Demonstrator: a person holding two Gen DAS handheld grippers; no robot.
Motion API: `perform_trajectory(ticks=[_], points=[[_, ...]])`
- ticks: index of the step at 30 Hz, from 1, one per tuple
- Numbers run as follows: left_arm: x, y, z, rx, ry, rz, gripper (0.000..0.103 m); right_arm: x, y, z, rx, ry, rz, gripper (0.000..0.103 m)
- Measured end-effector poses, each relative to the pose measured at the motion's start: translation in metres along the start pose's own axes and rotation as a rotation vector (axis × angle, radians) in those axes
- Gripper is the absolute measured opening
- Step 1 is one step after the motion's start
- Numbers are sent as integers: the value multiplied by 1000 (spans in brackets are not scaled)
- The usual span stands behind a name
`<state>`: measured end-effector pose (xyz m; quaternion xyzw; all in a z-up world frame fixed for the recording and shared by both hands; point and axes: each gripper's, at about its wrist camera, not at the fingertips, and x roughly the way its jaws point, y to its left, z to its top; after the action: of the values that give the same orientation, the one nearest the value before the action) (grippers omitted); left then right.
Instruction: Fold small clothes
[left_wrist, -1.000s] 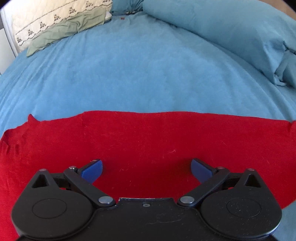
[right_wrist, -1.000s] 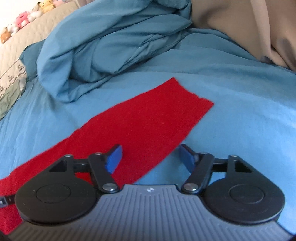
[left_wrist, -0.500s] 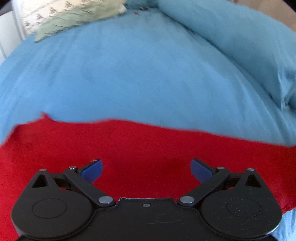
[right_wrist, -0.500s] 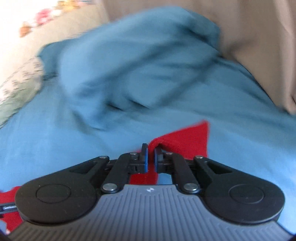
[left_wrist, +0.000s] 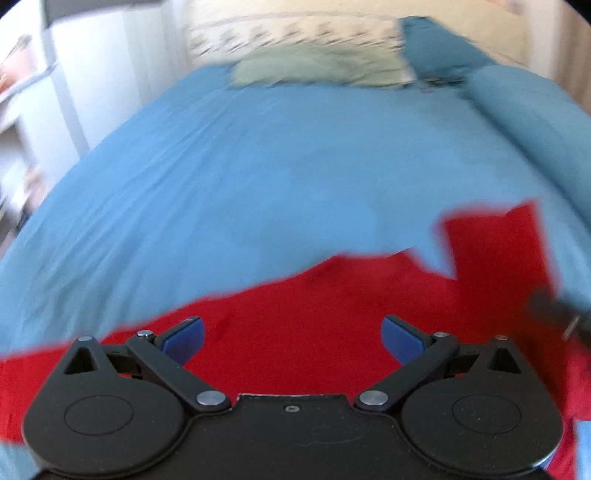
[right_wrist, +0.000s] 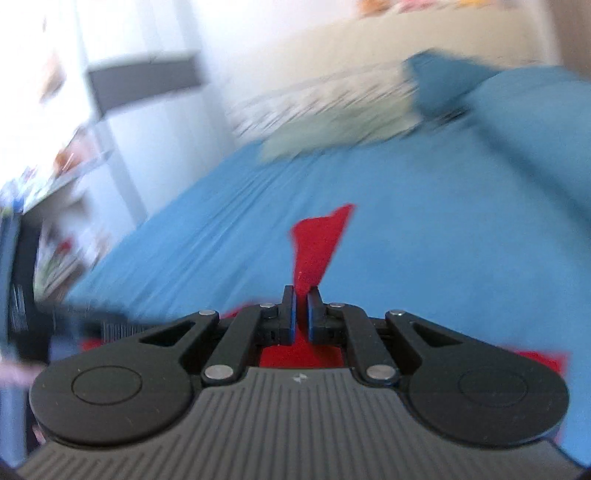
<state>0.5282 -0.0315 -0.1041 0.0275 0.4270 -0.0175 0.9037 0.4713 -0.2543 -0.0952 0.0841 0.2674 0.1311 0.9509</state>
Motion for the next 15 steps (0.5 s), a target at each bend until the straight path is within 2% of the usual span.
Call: perform_trajectory(ticks=[4, 6, 8, 9, 11, 12, 13, 15], points=[[21, 42, -34, -118, 90, -19, 103, 45, 41, -63, -150, 165, 7, 21], [26, 47, -41, -132, 118, -38, 103, 50, 41, -80, -161, 198, -1, 21], [27, 45, -51, -128, 130, -60, 103, 47, 37, -85, -174, 192, 8, 23], [30, 46, -50, -126, 131, -73, 103, 44, 35, -85, -193, 193, 22, 28], [28, 42, -50, -116, 130, -101, 103, 42, 39, -79, -232, 212, 63, 60], [25, 39, -50, -114, 127, -120, 103, 35, 36, -76, -249, 209, 69, 83], [22, 33, -48, -115, 122, -146, 103, 26, 33, -72, -268, 193, 71, 90], [14, 27, -49, -117, 124, -189, 103, 6, 30, -66, -301, 191, 59, 91]])
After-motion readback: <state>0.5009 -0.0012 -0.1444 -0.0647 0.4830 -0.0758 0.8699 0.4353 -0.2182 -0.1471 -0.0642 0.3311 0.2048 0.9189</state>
